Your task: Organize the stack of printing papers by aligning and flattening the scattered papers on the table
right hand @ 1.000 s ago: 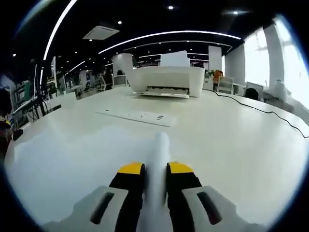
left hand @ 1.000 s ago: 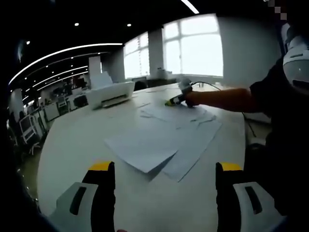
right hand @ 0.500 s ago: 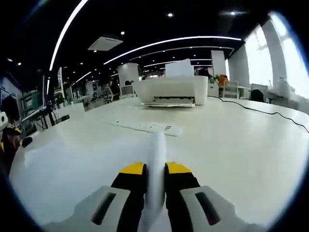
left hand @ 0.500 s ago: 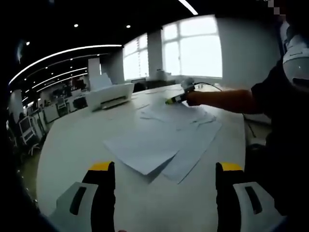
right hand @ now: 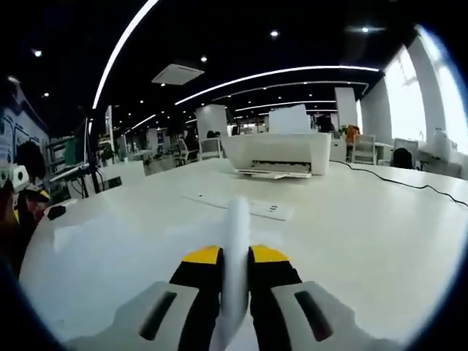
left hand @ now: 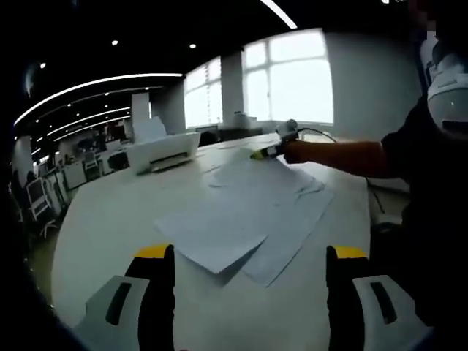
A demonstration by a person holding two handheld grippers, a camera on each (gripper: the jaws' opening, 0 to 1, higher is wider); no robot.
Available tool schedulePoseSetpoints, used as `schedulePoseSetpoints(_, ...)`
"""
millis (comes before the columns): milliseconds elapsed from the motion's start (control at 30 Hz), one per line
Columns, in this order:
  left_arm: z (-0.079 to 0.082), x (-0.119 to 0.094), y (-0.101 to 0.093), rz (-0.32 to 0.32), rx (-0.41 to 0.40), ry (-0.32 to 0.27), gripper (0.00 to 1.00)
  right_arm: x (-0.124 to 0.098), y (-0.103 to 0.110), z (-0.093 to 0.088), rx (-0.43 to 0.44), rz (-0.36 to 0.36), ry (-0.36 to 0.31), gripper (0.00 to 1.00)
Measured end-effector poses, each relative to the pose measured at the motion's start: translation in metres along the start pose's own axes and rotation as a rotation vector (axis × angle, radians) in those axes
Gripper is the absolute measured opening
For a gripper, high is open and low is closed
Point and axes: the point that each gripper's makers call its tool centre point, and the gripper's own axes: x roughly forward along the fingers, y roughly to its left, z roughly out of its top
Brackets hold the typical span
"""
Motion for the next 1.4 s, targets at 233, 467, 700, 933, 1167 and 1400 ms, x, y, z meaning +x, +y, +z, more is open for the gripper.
schedulePoseSetpoints(233, 0.007, 0.003, -0.003, -0.017, -0.005, -0.037, 0.88, -0.007, 0.009, 0.008, -0.007, 0.025, -0.021, 0.1)
schedulePoseSetpoints(467, 0.006, 0.006, 0.0, -0.016, -0.022, -0.047, 0.88, -0.011, 0.019, 0.012, -0.021, 0.08, -0.028, 0.1)
schedulePoseSetpoints(700, 0.005, 0.008, 0.001, -0.019, -0.029, -0.056, 0.88, -0.017, 0.031, 0.015, -0.042, 0.132, -0.027, 0.1)
schedulePoseSetpoints(933, 0.005, 0.01, 0.0, -0.028, -0.032, -0.066, 0.89, -0.023, 0.047, 0.02, -0.064, 0.176, -0.029, 0.09)
schedulePoseSetpoints(1167, 0.006, 0.01, -0.002, -0.034, -0.032, -0.076, 0.89, -0.031, 0.067, 0.03, -0.091, 0.224, -0.037, 0.09)
schedulePoseSetpoints(1400, 0.006, 0.011, -0.001, -0.037, -0.037, -0.081, 0.89, -0.037, 0.081, 0.034, -0.116, 0.27, -0.031, 0.09)
